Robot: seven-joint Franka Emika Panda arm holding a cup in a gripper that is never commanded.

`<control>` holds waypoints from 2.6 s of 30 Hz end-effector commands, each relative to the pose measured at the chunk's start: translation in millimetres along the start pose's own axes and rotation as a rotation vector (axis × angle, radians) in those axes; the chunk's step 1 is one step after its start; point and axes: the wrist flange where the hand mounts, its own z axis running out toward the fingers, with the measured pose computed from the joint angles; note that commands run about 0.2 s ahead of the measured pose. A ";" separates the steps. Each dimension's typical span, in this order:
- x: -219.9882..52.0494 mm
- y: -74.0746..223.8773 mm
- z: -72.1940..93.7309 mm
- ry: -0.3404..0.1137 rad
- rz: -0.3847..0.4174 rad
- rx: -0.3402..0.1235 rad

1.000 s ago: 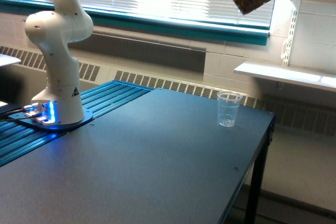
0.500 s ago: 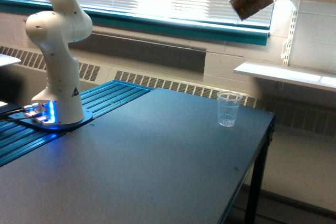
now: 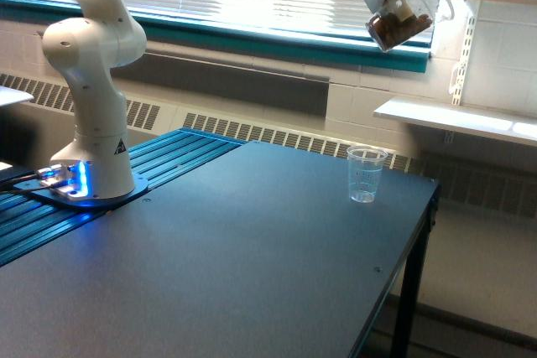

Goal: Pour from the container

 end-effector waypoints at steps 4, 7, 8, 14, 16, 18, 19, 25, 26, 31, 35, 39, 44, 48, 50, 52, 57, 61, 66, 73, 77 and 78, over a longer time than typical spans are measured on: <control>-37.8 -41.6 -5.9 -0.010 -0.100 0.058; -50.8 -49.7 -4.8 -0.018 -0.120 0.064; -54.9 -52.1 -4.6 -0.020 -0.128 0.065; -83.4 -61.0 1.6 -0.052 -0.164 0.071; -92.2 -62.7 3.8 -0.064 -0.175 0.070; -100.5 -64.3 6.0 -0.075 -0.191 0.068; -103.9 -64.8 6.7 -0.079 -0.199 0.065; -126.7 -65.2 12.7 -0.102 -0.226 0.054; -130.4 -65.4 13.8 -0.107 -0.233 0.052; -148.5 -65.7 20.0 -0.132 -0.257 0.045; -160.9 -65.3 24.3 -0.145 -0.268 0.037; -172.8 -65.1 28.3 -0.160 -0.287 0.024; -188.1 -64.6 33.6 -0.180 -0.307 0.009; -198.7 -62.8 38.6 -0.194 -0.318 -0.001; -203.4 -62.1 40.7 -0.198 -0.321 -0.007; -208.3 -61.1 43.1 -0.204 -0.324 -0.012; -221.2 -59.0 50.4 -0.224 -0.335 -0.022; -228.8 -57.6 55.4 -0.236 -0.344 -0.037; -234.5 -59.4 59.3 -0.241 -0.353 -0.051; -241.5 -69.8 63.8 -0.252 -0.378 -0.057; -246.3 -73.9 67.1 -0.258 -0.392 -0.065; -247.6 -74.6 68.0 -0.260 -0.395 -0.068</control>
